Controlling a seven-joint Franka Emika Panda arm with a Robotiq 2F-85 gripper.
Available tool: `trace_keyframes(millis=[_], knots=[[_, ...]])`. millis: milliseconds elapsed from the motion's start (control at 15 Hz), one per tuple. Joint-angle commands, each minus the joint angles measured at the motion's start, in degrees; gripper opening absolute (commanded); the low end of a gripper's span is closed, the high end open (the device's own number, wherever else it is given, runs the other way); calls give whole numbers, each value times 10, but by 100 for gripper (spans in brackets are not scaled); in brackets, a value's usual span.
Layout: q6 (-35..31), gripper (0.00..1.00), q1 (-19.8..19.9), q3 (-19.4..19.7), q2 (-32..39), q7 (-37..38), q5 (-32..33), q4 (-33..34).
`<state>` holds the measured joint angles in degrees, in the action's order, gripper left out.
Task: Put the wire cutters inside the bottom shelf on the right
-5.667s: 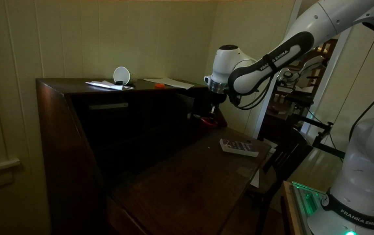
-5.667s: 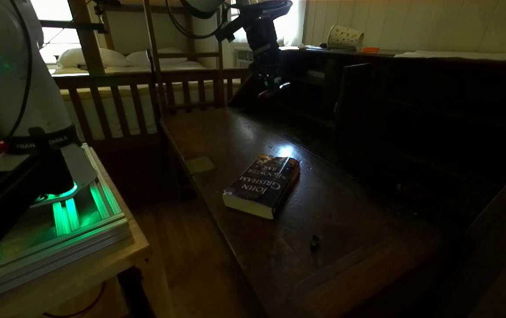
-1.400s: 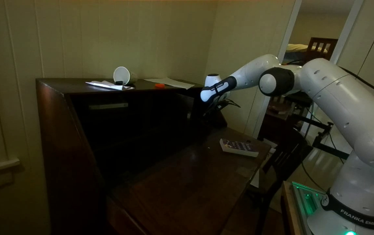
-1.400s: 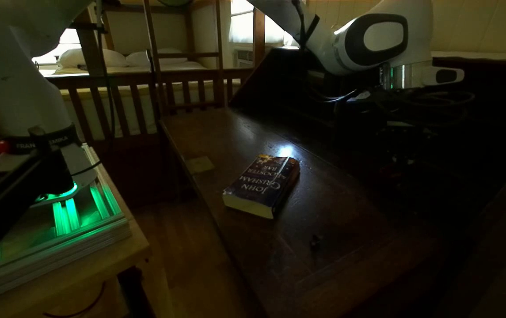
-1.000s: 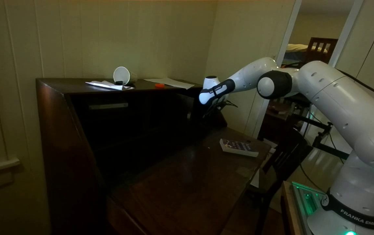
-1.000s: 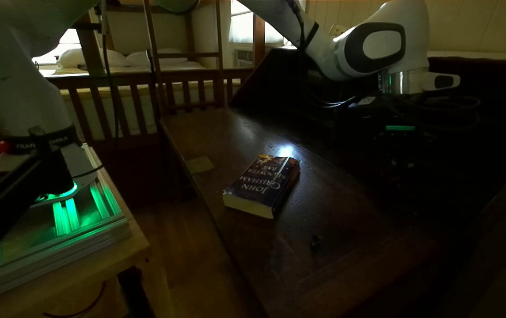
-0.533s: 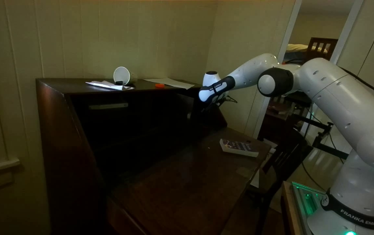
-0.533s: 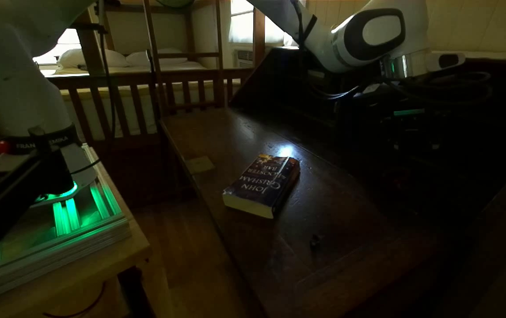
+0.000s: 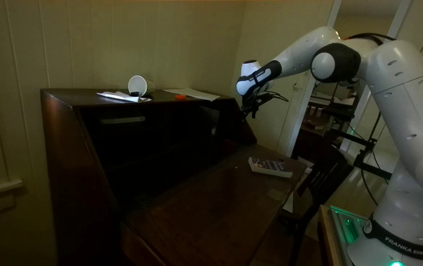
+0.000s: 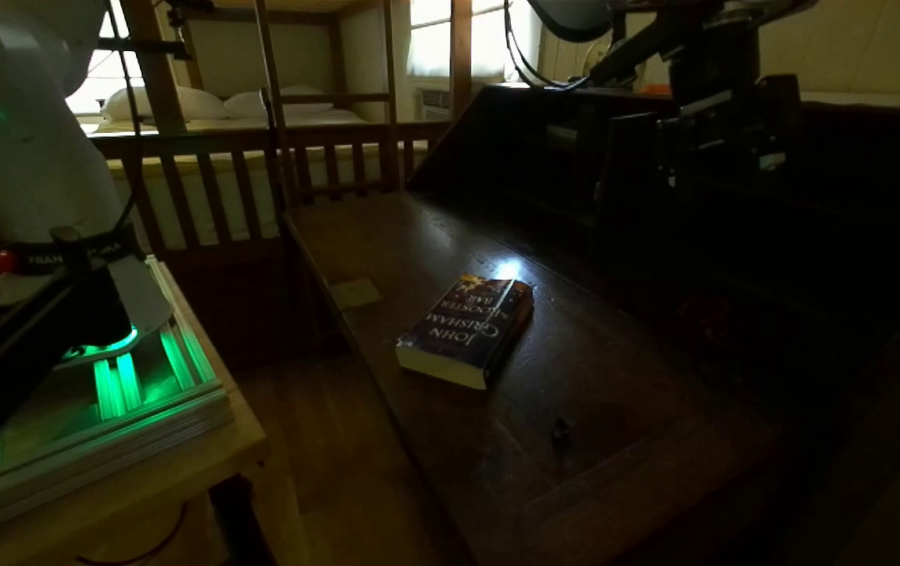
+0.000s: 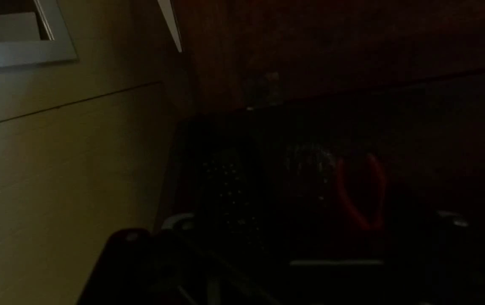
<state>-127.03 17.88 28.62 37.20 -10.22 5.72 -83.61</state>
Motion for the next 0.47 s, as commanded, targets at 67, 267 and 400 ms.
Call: trace_keyframes(millis=[67, 267, 400], knots=[[-66, 100, -32, 1, -141, -70, 28, -167], [-79, 100, 16, -50, -122, -43, 44, -128], [-120, 100, 16, -60, -156, -47, 43, -170]])
